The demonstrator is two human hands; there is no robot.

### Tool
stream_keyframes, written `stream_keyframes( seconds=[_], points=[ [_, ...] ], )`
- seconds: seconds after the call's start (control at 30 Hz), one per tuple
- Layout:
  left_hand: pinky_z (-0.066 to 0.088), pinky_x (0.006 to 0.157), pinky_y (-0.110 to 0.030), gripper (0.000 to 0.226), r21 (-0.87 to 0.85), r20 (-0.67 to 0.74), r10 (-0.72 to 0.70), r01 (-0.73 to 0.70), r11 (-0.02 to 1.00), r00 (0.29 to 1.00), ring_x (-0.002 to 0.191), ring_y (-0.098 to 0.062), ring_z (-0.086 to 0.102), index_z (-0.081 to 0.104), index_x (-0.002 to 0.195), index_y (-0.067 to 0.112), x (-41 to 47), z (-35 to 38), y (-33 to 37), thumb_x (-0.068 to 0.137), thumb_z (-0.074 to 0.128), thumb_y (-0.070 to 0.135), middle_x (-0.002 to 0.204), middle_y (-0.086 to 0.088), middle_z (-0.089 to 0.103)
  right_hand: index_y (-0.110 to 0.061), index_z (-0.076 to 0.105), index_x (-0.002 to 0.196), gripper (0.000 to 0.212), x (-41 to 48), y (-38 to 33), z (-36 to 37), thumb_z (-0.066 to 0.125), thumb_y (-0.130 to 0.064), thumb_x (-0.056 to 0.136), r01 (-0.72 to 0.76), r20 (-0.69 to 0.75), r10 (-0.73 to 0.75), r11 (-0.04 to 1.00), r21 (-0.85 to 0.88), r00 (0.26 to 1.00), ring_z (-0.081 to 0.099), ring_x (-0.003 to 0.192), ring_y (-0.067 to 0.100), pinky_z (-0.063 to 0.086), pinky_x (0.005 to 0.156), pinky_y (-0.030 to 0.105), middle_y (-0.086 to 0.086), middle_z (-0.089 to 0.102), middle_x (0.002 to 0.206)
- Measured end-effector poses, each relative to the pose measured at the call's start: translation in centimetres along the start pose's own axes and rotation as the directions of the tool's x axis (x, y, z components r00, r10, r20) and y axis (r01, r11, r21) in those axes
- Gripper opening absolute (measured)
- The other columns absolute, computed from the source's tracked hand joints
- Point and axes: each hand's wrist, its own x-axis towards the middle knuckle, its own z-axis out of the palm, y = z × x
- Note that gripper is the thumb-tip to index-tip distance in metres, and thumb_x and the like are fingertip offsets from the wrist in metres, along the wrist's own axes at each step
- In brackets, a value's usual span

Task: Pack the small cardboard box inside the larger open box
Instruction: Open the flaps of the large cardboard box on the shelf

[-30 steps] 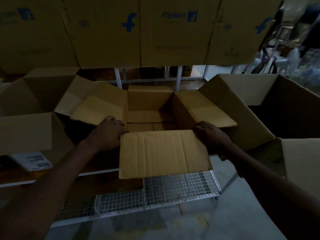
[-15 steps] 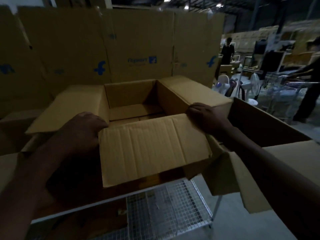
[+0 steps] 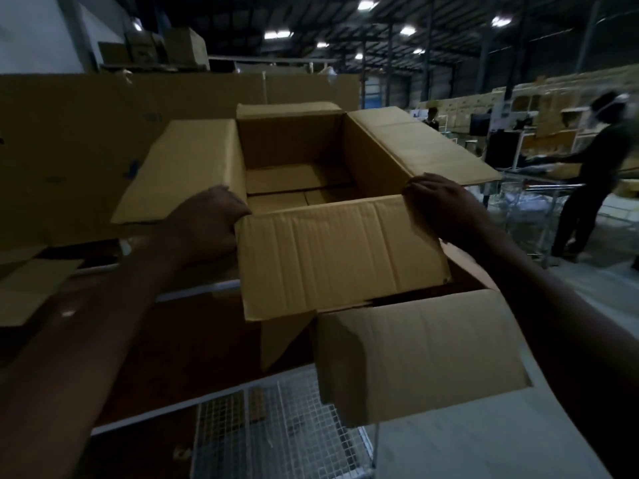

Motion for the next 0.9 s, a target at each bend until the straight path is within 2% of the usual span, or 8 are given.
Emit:
stream_keyframes(
  seconds=[0.1,0.2,0.27,0.37,0.53,0.7,0.83,0.9],
  points=[
    [0.049,0.098,-0.052,0.029,0.021,-0.017,0.011,-0.011,1.0,1.0,0.086,-0.026,0.068,0.076,0.079,0.02,3.7,3.1,4.2,0.074,0.059,0.043,0.085,-0.002,0.073,-0.005,0.063,0.12,0.034,-3.9,4.5,-1.7,0.06,0.004,0.088,-0.032,0.037,0.035,0.998,-0.059,0.999,0.06,0.115,0.035,0.043,0.106,0.05,0.019,0.065,0.123],
    [0.042,0.109,-0.047,0.034,0.046,-0.024,0.015,-0.013,0.999,1.0,0.084,-0.028,0.069,0.074,0.076,0.02,5.6,7.0,7.6,0.073,0.053,0.045,0.082,-0.004,0.072,-0.002,0.065,0.117,0.029,-7.1,7.5,-2.1,0.05,-0.004,0.092,-0.022,0.069,0.029,0.995,-0.098,0.997,0.064,0.112,0.034,0.041,0.108,0.051,0.02,0.067,0.121],
    [0.035,0.114,-0.042,0.026,0.053,-0.023,0.012,-0.011,0.999,1.0,0.087,-0.025,0.068,0.074,0.079,0.021,6.5,9.4,9.1,0.076,0.058,0.041,0.085,-0.004,0.072,-0.006,0.062,0.124,0.039,-9.0,9.2,-1.8,0.042,-0.019,0.093,-0.033,0.139,0.051,0.991,-0.129,0.989,0.062,0.117,0.033,0.039,0.11,0.052,0.018,0.064,0.128],
    [0.035,0.112,-0.041,0.024,0.046,0.01,0.009,-0.009,0.999,1.0,0.089,-0.028,0.069,0.073,0.079,0.018,6.6,13.2,10.1,0.076,0.055,0.034,0.084,-0.007,0.072,-0.01,0.06,0.128,0.037,-11.5,10.5,0.3,0.056,-0.017,0.091,-0.04,0.185,0.073,0.983,-0.179,0.98,0.06,0.122,0.031,0.041,0.11,0.052,0.014,0.065,0.13],
    [0.023,0.123,-0.04,0.024,0.04,0.109,-0.093,0.09,0.995,0.99,0.122,-0.027,0.063,0.076,0.101,0.018,6.0,19.2,9.7,0.081,0.069,0.03,0.112,-0.009,0.075,-0.009,0.068,0.12,0.035,-14.0,10.0,4.8,0.068,-0.012,0.085,-0.029,0.201,0.057,0.99,-0.136,0.978,0.063,0.118,0.025,0.037,0.112,0.045,0.01,0.069,0.123],
    [0.006,0.125,-0.03,0.035,-0.034,0.246,-0.186,0.201,0.979,0.951,0.146,-0.021,0.042,0.068,0.126,0.026,5.0,23.2,10.1,0.092,0.058,0.022,0.14,-0.004,0.064,-0.017,0.072,0.115,0.05,-15.9,10.1,8.7,0.089,-0.013,0.068,-0.143,0.346,0.166,0.985,-0.091,0.923,0.069,0.106,0.02,0.036,0.102,0.039,0.004,0.073,0.115],
    [0.007,0.126,-0.032,0.041,-0.039,0.29,-0.188,0.208,0.977,0.938,0.151,-0.021,0.032,0.061,0.138,0.016,5.6,22.7,11.1,0.099,0.052,0.011,0.153,-0.008,0.052,-0.033,0.049,0.139,0.042,-16.3,10.3,11.1,0.058,-0.027,0.098,-0.16,0.463,0.17,0.985,-0.062,0.87,0.053,0.131,0.018,0.026,0.115,0.036,-0.004,0.055,0.143],
    [0.008,0.128,-0.037,0.039,-0.042,0.352,-0.175,0.202,0.979,0.92,0.149,-0.021,0.035,0.063,0.136,0.015,6.1,22.8,10.9,0.099,0.051,0.014,0.15,-0.009,0.054,-0.033,0.049,0.142,0.038,-16.3,9.8,11.5,0.044,-0.032,0.104,-0.192,0.513,0.196,0.979,-0.062,0.836,0.045,0.136,0.016,0.029,0.114,0.033,-0.01,0.047,0.147]
  ],
)
